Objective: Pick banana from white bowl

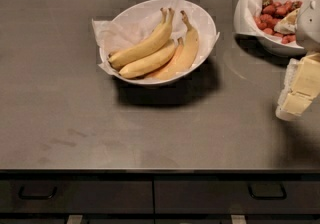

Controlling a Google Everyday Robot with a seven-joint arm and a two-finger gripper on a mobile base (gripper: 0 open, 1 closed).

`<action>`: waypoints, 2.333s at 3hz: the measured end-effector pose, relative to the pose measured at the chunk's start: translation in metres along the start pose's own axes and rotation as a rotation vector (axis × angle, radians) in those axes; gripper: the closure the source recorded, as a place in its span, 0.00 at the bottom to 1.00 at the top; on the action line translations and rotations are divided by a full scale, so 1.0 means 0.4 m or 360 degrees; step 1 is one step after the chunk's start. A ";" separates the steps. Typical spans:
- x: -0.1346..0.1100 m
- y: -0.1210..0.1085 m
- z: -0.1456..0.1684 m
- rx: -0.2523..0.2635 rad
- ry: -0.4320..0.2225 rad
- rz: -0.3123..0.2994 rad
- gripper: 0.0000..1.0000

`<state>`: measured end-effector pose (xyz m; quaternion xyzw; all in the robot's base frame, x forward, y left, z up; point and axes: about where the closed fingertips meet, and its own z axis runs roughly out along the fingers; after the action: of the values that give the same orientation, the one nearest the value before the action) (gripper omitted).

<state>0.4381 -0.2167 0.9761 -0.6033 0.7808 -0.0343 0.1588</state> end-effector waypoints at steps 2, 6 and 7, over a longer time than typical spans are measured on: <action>-0.057 -0.038 0.007 -0.0019 -0.0119 -0.0075 0.00; -0.220 -0.143 0.033 -0.0087 -0.0431 -0.0321 0.00; -0.297 -0.191 0.071 -0.0142 -0.0491 -0.0458 0.00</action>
Offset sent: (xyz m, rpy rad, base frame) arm 0.0470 0.0420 0.0116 0.1455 -0.0184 0.1639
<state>0.5437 -0.1202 0.9926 -0.7130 0.6539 0.0708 0.2430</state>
